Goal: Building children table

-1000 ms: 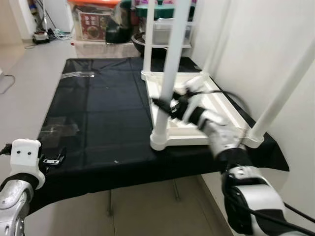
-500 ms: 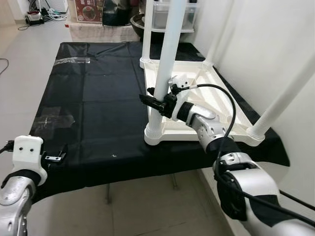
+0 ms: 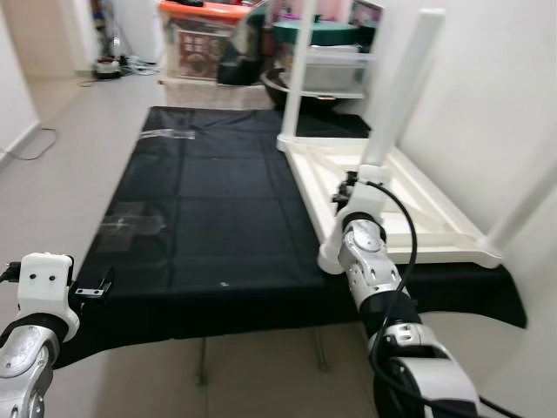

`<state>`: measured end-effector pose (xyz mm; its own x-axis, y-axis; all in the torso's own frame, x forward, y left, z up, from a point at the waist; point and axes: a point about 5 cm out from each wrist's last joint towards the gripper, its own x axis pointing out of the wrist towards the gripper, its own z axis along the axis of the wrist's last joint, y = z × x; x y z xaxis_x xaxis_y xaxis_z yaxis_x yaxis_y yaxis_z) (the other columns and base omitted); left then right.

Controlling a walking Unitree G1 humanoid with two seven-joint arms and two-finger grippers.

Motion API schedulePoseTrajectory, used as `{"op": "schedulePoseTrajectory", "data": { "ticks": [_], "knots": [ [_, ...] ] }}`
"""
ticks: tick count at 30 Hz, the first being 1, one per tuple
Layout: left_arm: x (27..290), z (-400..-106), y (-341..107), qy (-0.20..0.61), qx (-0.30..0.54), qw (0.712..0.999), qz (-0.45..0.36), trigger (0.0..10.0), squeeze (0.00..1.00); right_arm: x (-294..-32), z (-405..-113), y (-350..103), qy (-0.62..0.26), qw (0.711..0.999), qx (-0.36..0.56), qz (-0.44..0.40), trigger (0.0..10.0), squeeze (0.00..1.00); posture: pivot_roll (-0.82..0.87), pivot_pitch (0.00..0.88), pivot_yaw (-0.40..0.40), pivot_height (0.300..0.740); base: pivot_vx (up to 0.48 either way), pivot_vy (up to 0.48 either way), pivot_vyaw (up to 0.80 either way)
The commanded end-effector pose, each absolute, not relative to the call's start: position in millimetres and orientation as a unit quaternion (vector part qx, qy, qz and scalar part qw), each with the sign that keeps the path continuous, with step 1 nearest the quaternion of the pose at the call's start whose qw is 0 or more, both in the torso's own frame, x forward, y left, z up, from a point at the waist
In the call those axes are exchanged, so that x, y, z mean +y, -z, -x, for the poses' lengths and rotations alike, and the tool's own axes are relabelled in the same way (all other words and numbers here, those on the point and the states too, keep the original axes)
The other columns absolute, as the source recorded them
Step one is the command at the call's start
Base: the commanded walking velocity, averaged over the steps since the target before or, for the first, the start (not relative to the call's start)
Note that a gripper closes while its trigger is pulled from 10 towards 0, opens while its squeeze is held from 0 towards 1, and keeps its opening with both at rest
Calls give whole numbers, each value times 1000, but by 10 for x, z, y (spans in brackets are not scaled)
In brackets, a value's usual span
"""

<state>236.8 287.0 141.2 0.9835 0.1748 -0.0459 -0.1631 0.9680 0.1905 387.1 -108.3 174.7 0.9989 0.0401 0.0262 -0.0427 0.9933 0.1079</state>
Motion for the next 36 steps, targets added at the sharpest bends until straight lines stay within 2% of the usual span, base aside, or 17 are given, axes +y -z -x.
{"op": "schedulePoseTrajectory", "data": {
  "ticks": [1, 3, 4, 10, 12, 15, 18, 19, 20, 21, 23, 24, 26, 27, 30, 35, 36],
  "knots": [
    [2851, -2406, -1412, -77, 32, 992, -96, 10000, 0, -959, -3871, -1699, -72, 996, -5, -55, 10000, 1000, 105, 0, -87, 740, 0, 0, 0],
    [2849, -2402, -1413, -77, 32, 992, -98, 10000, 0, -1006, -3941, -1825, -83, 995, -21, -50, 10000, 1000, 107, 0, -88, 740, 0, 0, 0],
    [2847, -2393, -1412, -78, 31, 992, -98, 10000, 0, -1039, -4002, -1973, -116, 991, -39, -57, 10000, 0, 113, 0, -95, 740, 0, 0, 0],
    [2846, -2381, -1409, -81, 29, 992, -96, 10000, 0, -1078, -4027, -2269, -243, 962, -98, -76, 10000, 0, 108, 0, -100, 740, 0, 0, 0],
    [2840, -2394, -1410, -82, 27, 992, -95, 10000, 0, -1036, -3945, -2270, -359, 926, -100, -66, 10000, 0, 117, 0, -106, 740, 0, 0, 0],
    [2830, -2410, -1413, -80, 26, 992, -96, 10000, 0, -934, -3849, -2141, -442, 893, -84, -33, 10000, 0, 122, 0, -106, 740, 0, 0, 0],
    [2828, -2415, -1414, -79, 27, 992, -96, 10000, 0, -873, -3811, -2058, -474, 877, -70, -23, 9569, 0, 122, 0, -106, 740, 0, 0, 0],
    [2828, -2420, -1413, -77, 28, 992, -98, 10000, 0, -781, -3827, -1926, -465, 884, -43, 1, 3804, 0, 122, 0, -106, 740, 0, 0, 0],
    [2828, -2420, -1413, -77, 28, 992, -98, 10000, 0, -781, -3827, -1926, -465, 884, -43, 1, 3804, 0, 122, 0, -106, 740, 0, 0, 0],
    [2827, -2418, -1413, -77, 28, 992, -98, 10000, 0, -785, -3887, -1909, -412, 910, -37, 18, 0, 0, 127, 0, -108, 740, 0, 0, 0],
    [2827, -2410, -1415, -77, 28, 992, -99, 10000, 0, -958, -4062, -1929, -206, 978, -11, 1, 0, 0, 129, 0, -111, 740, 0, 0, 0],
    [2830, -2402, -1416, -80, 27, 992, -97, 10000, 0, -1152, -4113, -1901, -74, 997, 14, -24, 0, 0, 123, 0, -110, 740, 0, 0, 0],
    [2830, -2392, -1417, -82, 27, 992, -95, 10000, 0, -1430, -4107, -1806, 85, 993, 53, -63, 0, 0, 122, 0, -110, 740, 0, 0, 0],
    [2830, -2392, -1417, -82, 27, 992, -95, 10000, 0, -1430, -4107, -1806, 85, 993, 53, -63, 0, 0, 122, 0, -110, 740, 0, 0, 0],
    [2825, -2379, -1420, -84, 26, 992, -93, 10000, 0, -1639, -3968, -1645, 201, 977, 42, -57, 0, 0, 125, 0, -116, 740, 0, 0, 0],
    [2834, -2374, -1427, -85, 26, 992, -93, 10000, 0, -1452, -3730, -1512, 193, 978, 55, -50, 0, 0, 113, 0, -100, 740, 0, 0, 0],
    [2835, -2380, -1427, -85, 26, 992, -92, 10000, 0, -1318, -3715, -1515, 147, 986, 55, -48, 10000, 0, 104, 0, -93, 740, 0, 0, 0]
  ]
}}
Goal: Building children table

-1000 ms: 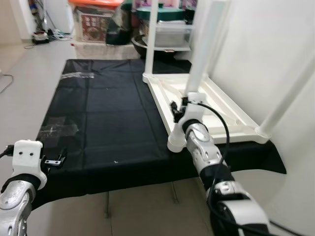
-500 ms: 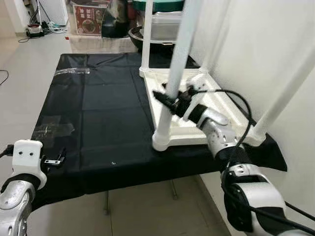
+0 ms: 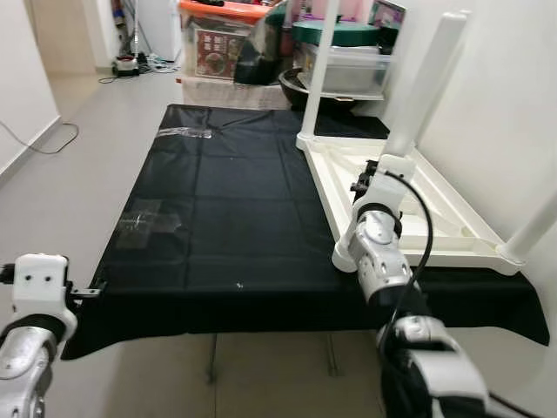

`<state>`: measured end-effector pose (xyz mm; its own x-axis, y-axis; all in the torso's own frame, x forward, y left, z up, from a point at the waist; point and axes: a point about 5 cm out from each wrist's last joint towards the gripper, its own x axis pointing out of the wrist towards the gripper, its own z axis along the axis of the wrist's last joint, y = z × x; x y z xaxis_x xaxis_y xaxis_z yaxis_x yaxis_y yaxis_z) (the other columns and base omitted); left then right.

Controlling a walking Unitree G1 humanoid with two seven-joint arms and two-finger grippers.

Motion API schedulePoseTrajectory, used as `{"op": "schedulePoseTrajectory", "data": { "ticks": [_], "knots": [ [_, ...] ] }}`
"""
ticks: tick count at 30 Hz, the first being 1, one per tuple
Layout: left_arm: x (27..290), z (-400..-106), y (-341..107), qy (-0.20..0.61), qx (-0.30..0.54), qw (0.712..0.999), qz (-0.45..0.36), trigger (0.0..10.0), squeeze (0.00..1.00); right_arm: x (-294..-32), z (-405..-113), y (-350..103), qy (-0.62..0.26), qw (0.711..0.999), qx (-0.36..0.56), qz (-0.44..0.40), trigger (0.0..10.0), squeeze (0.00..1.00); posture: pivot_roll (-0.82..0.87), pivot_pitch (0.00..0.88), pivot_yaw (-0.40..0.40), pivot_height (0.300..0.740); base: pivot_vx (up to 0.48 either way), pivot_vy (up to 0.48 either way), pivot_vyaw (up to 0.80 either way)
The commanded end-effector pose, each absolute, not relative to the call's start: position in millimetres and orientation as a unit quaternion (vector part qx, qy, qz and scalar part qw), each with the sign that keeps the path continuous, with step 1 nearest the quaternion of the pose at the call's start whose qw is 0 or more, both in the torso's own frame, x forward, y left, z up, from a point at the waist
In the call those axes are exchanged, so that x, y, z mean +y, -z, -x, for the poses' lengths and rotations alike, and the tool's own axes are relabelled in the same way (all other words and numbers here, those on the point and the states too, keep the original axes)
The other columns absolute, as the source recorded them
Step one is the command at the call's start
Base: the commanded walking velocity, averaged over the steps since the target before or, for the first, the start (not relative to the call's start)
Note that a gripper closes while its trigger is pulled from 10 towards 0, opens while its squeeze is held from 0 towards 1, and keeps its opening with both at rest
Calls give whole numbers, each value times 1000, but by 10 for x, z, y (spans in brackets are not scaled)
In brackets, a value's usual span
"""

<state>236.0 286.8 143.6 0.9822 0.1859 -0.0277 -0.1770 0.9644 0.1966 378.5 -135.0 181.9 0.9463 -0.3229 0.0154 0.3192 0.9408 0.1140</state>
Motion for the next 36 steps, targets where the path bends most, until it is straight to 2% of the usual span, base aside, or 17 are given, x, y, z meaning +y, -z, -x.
{"op": "schedulePoseTrajectory", "data": {
  "ticks": [1, 2, 3, 7, 8, 9, 10, 20, 21, 24, 25, 27, 28, 29, 30, 35, 36],
  "knots": [
    [2835, -2380, -1427, -85, 26, 992, -92, 10000, 0, -1318, -3715, -1515, 147, 986, 55, -48, 10000, 0, 104, 0, -93, 740, 0, 0, 0],
    [2836, -2388, -1428, -84, 26, 992, -91, 10000, 0, -1177, -3718, -1554, 94, 992, 41, -70, 10000, 0, 92, 0, -86, 740, 0, 0, 0],
    [2832, -2408, -1429, -82, 26, 992, -91, 10000, 0, -1069, -3756, -1710, 10, 993, -24, -118, 10000, 1000, 97, 0, -87, 740, 0, 0, 0],
    [2823, -2423, -1427, -79, 26, 992, -93, 10000, 0, -1074, -3950, -1998, -53, 990, -56, -117, 10000, 1000, 103, 0, -94, 740, 0, 0, 0],
    [2822, -2421, -1425, -79, 26, 992, -93, 10000, 0, -1061, -3997, -2117, -101, 986, -69, -115, 10000, 682, 102, 0, -95, 740, 0, 0, 0],
    [2822, -2418, -1423, -79, 26, 992, -93, 10000, 0, -1049, -4009, -2193, -127, 982, -77, -115, 10000, 682, 102, 0, -95, 740, 0, 0, 0],
    [2824, -2413, -1421, -80, 25, 992, -93, 10000, 0, -1056, -4017, -2312, -187, 972, -97, -104, 10000, 0, 99, 0, -98, 740, 0, 0, 0],
    [2821, -2438, -1422, -80, 22, 993, -89, 10000, 0, -1040, -3808, -2158, -450, 890, -70, 10, 10000, 0, 109, 0, -96, 740, 0, 0, 0],
    [2819, -2442, -1424, -79, 22, 993, -90, 10000, 0, -976, -3785, -2028, -462, 885, -49, 24, 3412, 0, 117, 0, -101, 740, 0, 0, 0],
    [2819, -2444, -1424, -78, 23, 993, -91, 10000, 0, -940, -3780, -1956, -466, 883, -40, 30, 3412, 0, 117, 0, -101, 740, 0, 0, 0],
    [2818, -2441, -1425, -79, 23, 992, -91, 10000, 0, -925, -3817, -1911, -438, 898, -31, 33, 0, 0, 124, 0, -103, 740, 0, 0, 0],
    [2817, -2431, -1424, -80, 23, 992, -91, 10000, 0, -942, -3887, -1872, -373, 927, -15, 35, 0, 0, 123, 0, -105, 740, 0, 0, 0],
    [2817, -2411, -1424, -82, 23, 992, -91, 10000, 0, -1236, -4067, -1795, -98, 994, 44, 0, 0, 0, 119, 0, -105, 740, 0, 0, 0],
    [2817, -2411, -1424, -82, 23, 992, -91, 10000, 0, -1236, -4067, -1795, -98, 994, 44, 0, 0, 0, 119, 0, -105, 740, 0, 0, 0],
    [2820, -2401, -1423, -83, 23, 992, -90, 10000, 0, -1564, -4054, -1705, 98, 991, 72, -53, 0, 0, 116, 0, -103, 740, 0, 0, 0],
    [2823, -2399, -1423, -83, 24, 992, -88, 10000, 0, -1662, -3857, -1539, 197, 975, 79, -64, 0, 0, 110, 0, -98, 740, 0, 0, 0],
    [2826, -2400, -1421, -84, 24, 992, -87, 10000, 0, -1531, -3777, -1549, 158, 983, 70, -63, 1098, 0, 100, 0, -92, 740, 0, 0, 0]
  ]
}}
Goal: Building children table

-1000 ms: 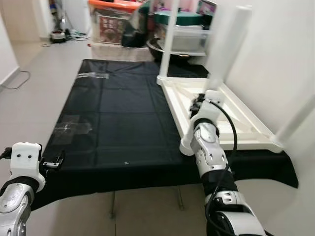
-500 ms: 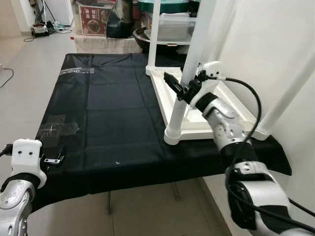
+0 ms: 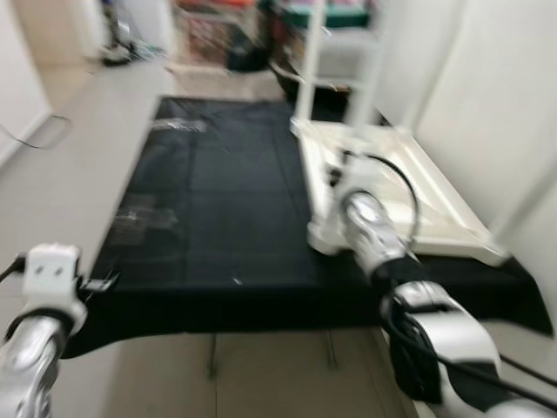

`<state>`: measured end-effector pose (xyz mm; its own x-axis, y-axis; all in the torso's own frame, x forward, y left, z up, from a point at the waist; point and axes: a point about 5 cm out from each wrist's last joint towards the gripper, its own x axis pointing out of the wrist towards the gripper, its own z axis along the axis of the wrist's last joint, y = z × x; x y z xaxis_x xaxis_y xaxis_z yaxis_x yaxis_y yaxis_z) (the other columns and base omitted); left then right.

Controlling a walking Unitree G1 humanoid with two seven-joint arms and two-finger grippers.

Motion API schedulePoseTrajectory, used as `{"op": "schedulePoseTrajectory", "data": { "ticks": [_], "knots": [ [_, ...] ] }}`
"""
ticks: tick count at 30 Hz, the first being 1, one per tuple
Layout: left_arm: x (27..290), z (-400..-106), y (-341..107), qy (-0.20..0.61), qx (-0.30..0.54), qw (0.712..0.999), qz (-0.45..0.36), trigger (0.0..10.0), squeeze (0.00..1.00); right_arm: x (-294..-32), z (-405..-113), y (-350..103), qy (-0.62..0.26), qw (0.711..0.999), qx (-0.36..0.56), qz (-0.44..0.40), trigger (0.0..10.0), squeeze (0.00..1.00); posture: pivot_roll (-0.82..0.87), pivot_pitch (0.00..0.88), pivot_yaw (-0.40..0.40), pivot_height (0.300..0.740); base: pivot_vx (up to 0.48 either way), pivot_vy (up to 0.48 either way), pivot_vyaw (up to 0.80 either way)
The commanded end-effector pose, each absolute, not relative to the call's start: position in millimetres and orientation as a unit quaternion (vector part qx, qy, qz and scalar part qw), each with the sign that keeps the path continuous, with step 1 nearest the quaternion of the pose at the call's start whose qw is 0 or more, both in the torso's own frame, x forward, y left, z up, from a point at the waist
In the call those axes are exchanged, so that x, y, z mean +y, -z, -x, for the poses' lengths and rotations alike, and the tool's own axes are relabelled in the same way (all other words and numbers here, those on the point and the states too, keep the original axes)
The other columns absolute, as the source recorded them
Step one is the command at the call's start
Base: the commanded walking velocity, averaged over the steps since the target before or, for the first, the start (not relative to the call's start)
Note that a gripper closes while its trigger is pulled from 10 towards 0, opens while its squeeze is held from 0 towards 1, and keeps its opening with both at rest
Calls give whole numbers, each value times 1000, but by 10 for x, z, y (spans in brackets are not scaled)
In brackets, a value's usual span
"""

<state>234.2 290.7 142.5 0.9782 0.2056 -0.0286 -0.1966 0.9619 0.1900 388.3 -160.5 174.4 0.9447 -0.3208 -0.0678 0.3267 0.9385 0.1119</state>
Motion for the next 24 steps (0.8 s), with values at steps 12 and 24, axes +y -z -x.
{"op": "schedulePoseTrajectory", "data": {
  "ticks": [12, 24],
  "knots": [
    [2809, -2447, -1407, -80, 23, 993, -83, 10000, 0, -1000, -3855, -2288, -241, 959, -120, -83, 10000, 0, 99, 0, -94, 740, 0, 0, 0],
    [2792, -2443, -1387, -84, 22, 992, -88, 10000, 0, -847, -3789, -1875, -472, 881, -13, 36, 0, 0, 142, 0, -126, 740, 0, 0, 0]
  ]
}}
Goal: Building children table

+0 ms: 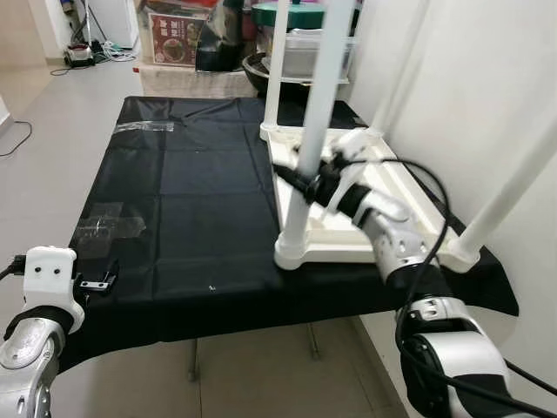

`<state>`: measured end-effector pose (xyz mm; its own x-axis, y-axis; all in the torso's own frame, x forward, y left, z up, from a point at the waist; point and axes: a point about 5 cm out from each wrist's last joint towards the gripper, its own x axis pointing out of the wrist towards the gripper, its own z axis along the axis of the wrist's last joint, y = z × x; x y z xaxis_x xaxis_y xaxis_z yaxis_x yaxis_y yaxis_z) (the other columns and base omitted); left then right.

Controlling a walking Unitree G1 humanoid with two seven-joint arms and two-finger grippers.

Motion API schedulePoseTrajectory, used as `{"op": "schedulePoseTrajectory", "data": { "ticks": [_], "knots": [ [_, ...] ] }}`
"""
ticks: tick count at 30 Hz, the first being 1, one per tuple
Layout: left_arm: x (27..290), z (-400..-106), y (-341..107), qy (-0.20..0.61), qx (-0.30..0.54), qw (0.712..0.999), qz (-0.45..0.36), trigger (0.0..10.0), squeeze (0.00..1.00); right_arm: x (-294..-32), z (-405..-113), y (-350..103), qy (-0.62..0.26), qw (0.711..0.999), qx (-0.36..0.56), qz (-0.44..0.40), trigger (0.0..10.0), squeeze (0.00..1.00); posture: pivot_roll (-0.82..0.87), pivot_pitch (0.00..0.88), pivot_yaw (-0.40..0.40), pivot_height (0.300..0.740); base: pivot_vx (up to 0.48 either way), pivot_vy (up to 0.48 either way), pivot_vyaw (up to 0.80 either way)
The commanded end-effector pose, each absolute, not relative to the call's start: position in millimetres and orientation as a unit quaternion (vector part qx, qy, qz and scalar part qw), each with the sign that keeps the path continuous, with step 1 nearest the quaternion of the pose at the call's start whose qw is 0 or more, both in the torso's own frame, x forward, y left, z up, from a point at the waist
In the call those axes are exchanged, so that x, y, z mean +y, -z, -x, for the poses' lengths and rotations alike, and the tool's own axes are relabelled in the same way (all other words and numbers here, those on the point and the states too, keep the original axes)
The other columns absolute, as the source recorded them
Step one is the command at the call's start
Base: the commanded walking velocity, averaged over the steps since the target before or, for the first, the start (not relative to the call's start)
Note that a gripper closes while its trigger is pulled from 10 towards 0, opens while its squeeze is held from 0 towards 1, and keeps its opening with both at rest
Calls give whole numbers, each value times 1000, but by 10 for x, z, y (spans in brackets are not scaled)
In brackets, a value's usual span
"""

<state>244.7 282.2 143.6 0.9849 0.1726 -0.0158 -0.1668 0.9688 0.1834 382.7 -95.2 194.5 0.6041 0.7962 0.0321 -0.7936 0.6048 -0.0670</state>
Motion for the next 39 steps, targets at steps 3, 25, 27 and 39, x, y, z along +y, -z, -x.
{"op": "schedulePoseTrajectory", "data": {
  "ticks": [3, 25, 27, 39],
  "knots": [
    [2812, -2400, -1387, -87, 24, 992, -91, 10000, 0, -1085, -4032, -1791, -169, 985, 30, 12, 0, 0, 131, 0, -120, 740, 0, 0, 0],
    [2828, -2459, -1401, -88, 21, 993, -81, 10000, 0, -924, -3840, -2094, -277, 958, -41, -69, 10000, 0, 70, 0, -75, 740, 0, 0, 0],
    [2826, -2460, -1397, -89, 20, 993, -79, 10000, 0, -893, -3808, -2222, -353, 932, -69, -38, 10000, 0, 81, 0, -85, 740, 0, 0, 0],
    [2811, -2418, -1386, -95, 18, 992, -75, 10000, 0, -500, -3642, -1924, -492, 869, -37, 49, 0, 0, 118, 0, -112, 740, 0, 0, 0]
  ]
}}
